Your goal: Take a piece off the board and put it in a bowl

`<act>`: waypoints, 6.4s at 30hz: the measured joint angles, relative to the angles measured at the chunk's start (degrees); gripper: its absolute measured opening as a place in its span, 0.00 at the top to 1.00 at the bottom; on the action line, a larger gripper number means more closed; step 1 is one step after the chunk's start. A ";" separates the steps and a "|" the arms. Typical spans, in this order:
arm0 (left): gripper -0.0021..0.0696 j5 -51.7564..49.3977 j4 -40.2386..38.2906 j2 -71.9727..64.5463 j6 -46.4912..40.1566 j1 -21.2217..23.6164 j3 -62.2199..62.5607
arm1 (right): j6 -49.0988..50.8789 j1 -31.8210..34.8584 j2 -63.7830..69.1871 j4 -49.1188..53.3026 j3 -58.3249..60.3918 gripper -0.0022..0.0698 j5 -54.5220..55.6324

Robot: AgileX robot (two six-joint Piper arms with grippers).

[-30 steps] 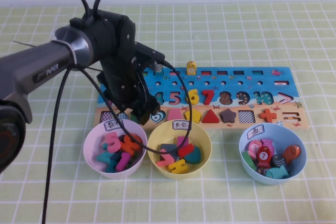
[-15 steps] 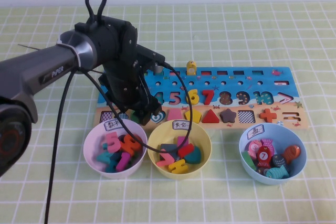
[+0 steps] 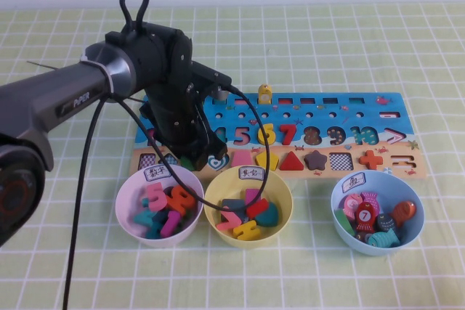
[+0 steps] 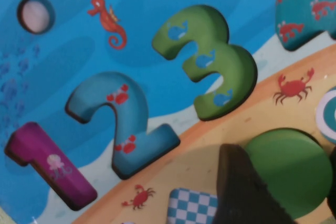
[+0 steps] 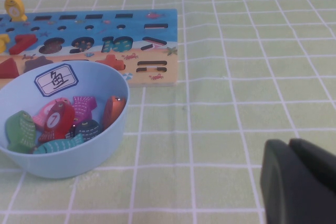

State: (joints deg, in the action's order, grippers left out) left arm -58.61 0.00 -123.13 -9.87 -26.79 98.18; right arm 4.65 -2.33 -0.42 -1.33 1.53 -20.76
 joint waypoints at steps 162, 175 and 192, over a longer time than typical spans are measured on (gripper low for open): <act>0.97 45.50 1.81 123.74 13.16 24.35 -92.81 | 0.00 0.00 -0.34 -0.09 0.00 0.99 -0.28; 0.97 37.73 0.60 123.74 12.24 24.45 -99.64 | 0.00 0.00 -0.34 -0.09 0.00 0.99 -0.33; 0.97 37.49 0.60 123.74 10.36 24.45 -99.64 | 0.00 0.00 -0.34 -0.09 0.00 0.99 -0.33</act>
State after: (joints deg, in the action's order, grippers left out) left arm -21.12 0.60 0.62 0.49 -2.35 -1.45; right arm 4.65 -2.33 -0.76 -1.43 1.53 -21.08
